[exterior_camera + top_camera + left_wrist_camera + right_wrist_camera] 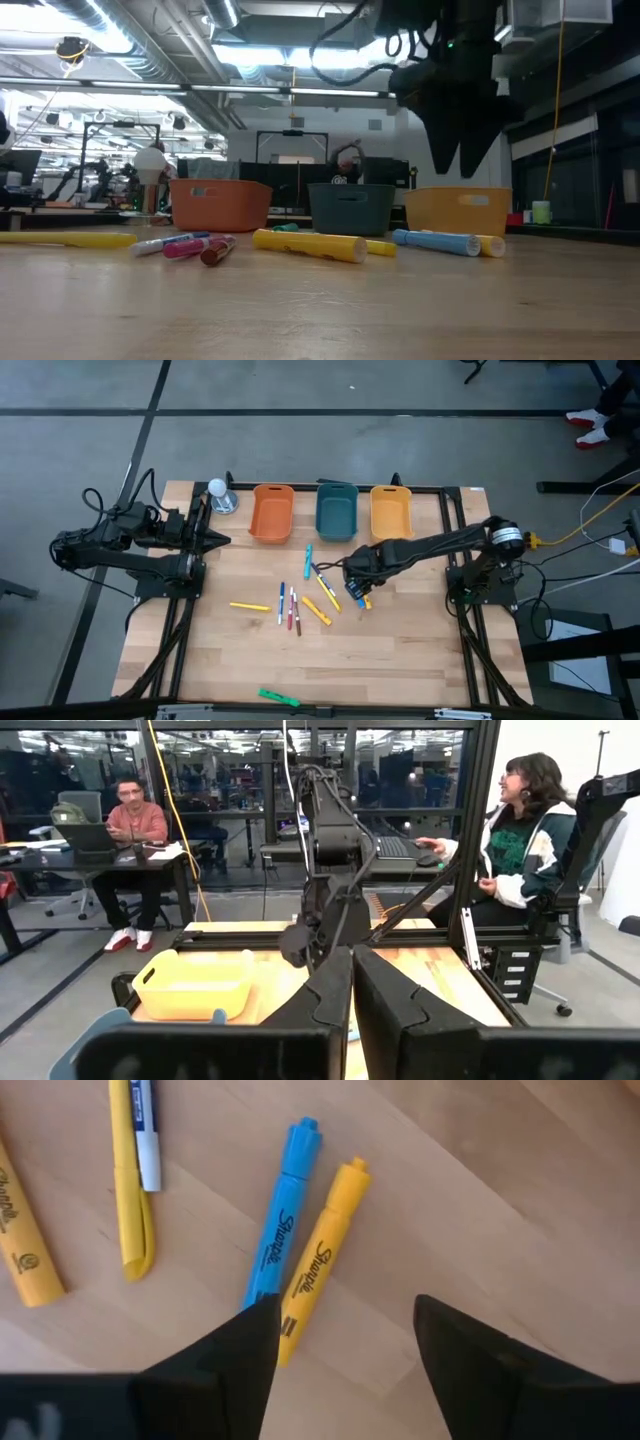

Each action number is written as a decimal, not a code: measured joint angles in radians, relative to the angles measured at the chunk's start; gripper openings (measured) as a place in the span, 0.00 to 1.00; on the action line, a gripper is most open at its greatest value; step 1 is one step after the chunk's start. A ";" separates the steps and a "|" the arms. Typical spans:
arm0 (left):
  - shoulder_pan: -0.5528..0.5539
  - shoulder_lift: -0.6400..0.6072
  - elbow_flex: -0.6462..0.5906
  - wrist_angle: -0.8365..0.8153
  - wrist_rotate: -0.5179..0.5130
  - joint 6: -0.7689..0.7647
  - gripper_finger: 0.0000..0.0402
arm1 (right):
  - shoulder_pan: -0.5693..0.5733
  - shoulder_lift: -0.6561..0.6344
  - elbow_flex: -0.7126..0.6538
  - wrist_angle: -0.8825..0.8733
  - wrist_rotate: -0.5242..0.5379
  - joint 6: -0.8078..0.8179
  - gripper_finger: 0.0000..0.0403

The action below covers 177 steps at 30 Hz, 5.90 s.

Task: Pick & Place Markers
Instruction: Put the right yellow highlighter pen into the yellow bin

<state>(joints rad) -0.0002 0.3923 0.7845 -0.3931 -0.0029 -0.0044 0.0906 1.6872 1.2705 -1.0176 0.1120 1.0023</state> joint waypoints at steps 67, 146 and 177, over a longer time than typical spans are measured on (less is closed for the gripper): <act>0.000 0.000 0.000 0.000 0.000 0.000 0.03 | -0.056 0.106 -0.157 0.197 -0.026 0.101 0.57; 0.000 0.000 0.000 0.000 0.000 0.000 0.02 | -0.056 0.095 -0.075 0.219 -0.079 -0.067 0.16; 0.000 0.000 0.000 0.000 0.000 0.000 0.02 | -0.124 -0.200 -0.048 0.159 0.076 -0.210 0.16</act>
<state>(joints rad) -0.0002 0.3926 0.7845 -0.3927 -0.0030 -0.0044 -0.0334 1.4868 1.2221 -0.8589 0.1878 0.7928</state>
